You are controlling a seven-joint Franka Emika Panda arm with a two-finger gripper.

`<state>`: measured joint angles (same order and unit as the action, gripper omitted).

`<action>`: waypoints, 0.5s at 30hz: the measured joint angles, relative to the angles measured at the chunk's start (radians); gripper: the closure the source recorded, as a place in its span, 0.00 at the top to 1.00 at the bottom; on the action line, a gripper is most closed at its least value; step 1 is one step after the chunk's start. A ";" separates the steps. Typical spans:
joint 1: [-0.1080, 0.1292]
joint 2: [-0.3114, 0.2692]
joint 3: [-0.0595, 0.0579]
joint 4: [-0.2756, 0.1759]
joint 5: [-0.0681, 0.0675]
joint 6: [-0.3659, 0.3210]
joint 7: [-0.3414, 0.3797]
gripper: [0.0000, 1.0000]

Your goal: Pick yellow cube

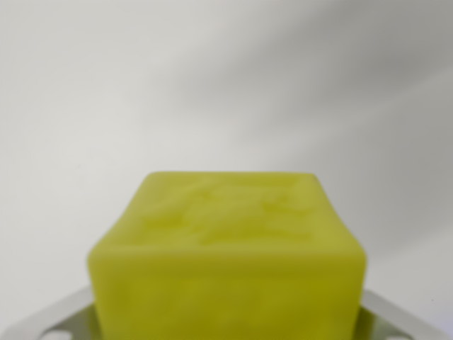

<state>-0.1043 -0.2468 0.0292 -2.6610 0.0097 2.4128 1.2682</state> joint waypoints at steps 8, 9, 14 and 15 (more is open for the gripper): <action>0.000 -0.029 0.000 0.013 0.001 -0.042 -0.001 0.00; 0.000 -0.032 0.000 0.015 0.001 -0.047 -0.001 0.00; 0.000 -0.049 0.000 0.024 0.001 -0.073 -0.001 0.00; 0.000 -0.052 0.000 0.026 0.001 -0.078 -0.001 0.00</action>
<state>-0.1047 -0.2990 0.0292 -2.6354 0.0108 2.3349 1.2672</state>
